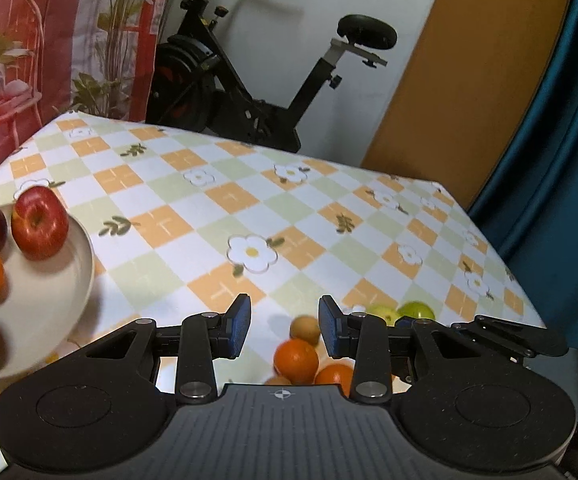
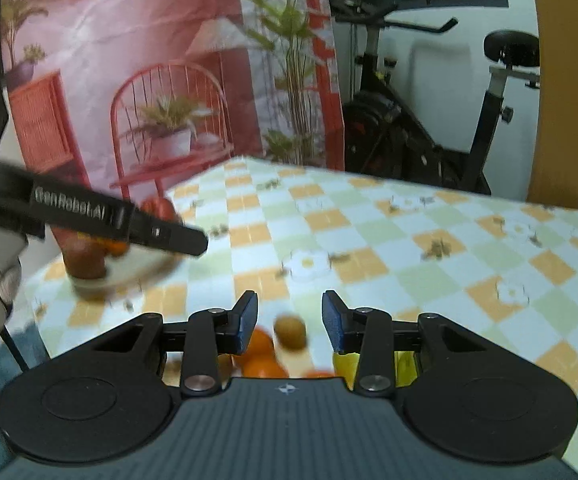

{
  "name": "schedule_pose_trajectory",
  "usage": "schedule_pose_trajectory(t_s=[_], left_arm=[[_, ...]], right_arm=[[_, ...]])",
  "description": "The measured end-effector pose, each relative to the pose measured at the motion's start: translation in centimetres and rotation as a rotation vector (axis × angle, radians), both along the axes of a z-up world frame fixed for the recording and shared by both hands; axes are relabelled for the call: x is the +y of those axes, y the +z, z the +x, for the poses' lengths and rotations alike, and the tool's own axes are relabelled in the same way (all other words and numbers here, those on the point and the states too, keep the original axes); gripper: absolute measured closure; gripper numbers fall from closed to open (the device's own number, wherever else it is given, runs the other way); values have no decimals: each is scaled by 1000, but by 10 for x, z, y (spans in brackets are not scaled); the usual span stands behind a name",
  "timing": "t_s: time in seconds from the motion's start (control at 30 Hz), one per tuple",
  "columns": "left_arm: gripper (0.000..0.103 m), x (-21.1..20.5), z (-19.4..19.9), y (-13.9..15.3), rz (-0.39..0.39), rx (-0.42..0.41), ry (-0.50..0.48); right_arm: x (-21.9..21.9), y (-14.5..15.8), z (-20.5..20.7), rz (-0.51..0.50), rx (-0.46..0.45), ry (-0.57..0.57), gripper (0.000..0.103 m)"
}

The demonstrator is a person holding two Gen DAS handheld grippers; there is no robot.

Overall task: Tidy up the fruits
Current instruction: 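Withdraw the left tool from the plate toward the loose fruits, then lower the left tool onto another orange and close around it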

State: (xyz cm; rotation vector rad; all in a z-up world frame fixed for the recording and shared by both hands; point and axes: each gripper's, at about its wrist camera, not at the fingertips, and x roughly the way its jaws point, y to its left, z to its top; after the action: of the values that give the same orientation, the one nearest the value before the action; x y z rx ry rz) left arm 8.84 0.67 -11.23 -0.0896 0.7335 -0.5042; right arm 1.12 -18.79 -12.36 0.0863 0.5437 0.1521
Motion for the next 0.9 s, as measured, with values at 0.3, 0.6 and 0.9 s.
schedule_pose_trajectory(t_s=[0.3,0.6,0.9], left_arm=[[64,8,-11,-16,14,8,31],[64,7,-12,-21,15,16,36],[64,3,-13,-31,21,40,11]], right_arm=[[7,-17,-8,-30,17,28,63],[24,-26,-9,-59,29,98,63],[23,-34,-6,-56,54,84,63]])
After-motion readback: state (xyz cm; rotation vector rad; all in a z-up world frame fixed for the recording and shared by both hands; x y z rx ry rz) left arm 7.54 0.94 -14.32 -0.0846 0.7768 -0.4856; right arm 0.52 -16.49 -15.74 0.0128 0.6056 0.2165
